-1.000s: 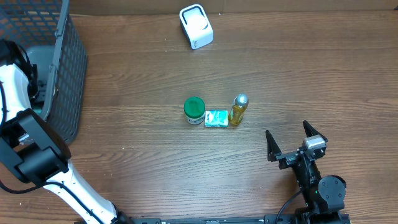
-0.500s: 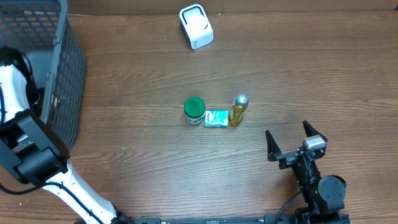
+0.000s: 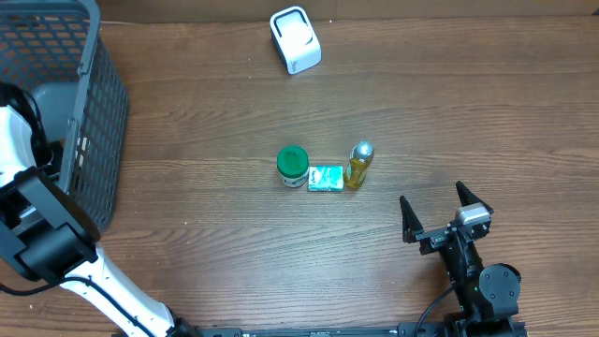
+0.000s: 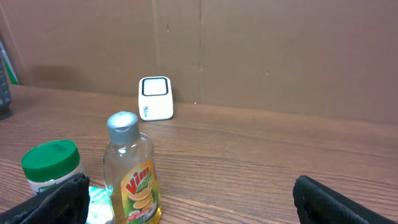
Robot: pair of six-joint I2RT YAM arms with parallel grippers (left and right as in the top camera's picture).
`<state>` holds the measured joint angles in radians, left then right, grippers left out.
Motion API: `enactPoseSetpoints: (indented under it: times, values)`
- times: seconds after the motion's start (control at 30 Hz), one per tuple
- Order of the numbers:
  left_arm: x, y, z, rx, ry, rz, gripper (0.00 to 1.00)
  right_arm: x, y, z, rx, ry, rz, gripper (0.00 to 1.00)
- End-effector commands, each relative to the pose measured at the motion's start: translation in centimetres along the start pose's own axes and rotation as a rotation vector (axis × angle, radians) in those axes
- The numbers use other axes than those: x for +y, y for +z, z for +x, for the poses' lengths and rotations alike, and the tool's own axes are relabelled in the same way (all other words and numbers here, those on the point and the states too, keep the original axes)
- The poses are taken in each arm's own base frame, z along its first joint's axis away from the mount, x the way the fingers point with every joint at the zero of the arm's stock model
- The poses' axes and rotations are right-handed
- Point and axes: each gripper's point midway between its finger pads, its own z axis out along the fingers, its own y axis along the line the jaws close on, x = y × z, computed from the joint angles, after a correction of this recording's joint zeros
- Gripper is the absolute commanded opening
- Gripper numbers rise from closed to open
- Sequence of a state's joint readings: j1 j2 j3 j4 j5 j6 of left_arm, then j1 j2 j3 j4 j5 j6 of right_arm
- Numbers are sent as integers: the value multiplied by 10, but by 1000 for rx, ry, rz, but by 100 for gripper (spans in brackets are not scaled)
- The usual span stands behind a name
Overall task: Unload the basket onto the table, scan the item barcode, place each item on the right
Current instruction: 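Lift the green packet and brown pouch up out of the basket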
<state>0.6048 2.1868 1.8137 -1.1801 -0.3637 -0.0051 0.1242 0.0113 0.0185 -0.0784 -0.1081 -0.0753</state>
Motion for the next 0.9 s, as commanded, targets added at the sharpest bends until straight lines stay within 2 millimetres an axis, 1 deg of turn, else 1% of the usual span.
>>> enactPoseSetpoints:
  times: [0.0, 0.03, 0.13, 0.2, 0.27, 0.3, 0.43, 0.47, 0.53, 0.6, 0.67, 0.7, 0.77, 0.87]
  values:
    - [0, 17, 11, 33, -10, -8, 98, 0, 0, 2, -2, -1, -3, 100]
    - [-1, 22, 13, 37, -8, -10, 100, 0, 0, 2, -2, -1, -4, 100]
    - [-6, 34, 20, 49, -4, -10, 100, 0, 0, 2, -2, -1, -3, 100]
    - [-9, 41, 23, 53, -2, -9, 93, 0, 0, 2, -1, -1, -3, 100]
    - [-11, 46, 23, 46, -4, -6, 80, 0, 0, 2, -1, -1, -3, 100]
    - [-12, 46, 21, 39, -7, 0, 70, 0, 0, 2, -1, -1, -3, 100]
    - [-23, 44, 14, 11, 16, 59, 37, 0, 0, 2, -1, -1, -4, 100]
    - [-26, 44, 13, 5, 25, 77, 31, 0, 0, 2, -2, -1, -3, 100]
    - [-29, 40, 8, -11, 22, 100, 27, 0, 0, 2, -1, -1, -3, 100]
    - [-29, 34, 0, -35, 15, 117, 21, 0, 0, 2, -2, -1, -3, 100]
    - [-26, 21, -11, -72, 4, 125, 17, 0, 0, 2, -1, -1, -4, 100]
    - [-23, 14, -16, -90, -1, 125, 13, 0, 0, 2, -1, -2, -3, 100]
    - [-18, -7, -30, -145, -16, 132, 8, 0, 0, 2, -1, -1, -3, 100]
    - [-14, -42, -50, -246, -39, 165, 7, 0, 0, 2, -1, -2, -3, 100]
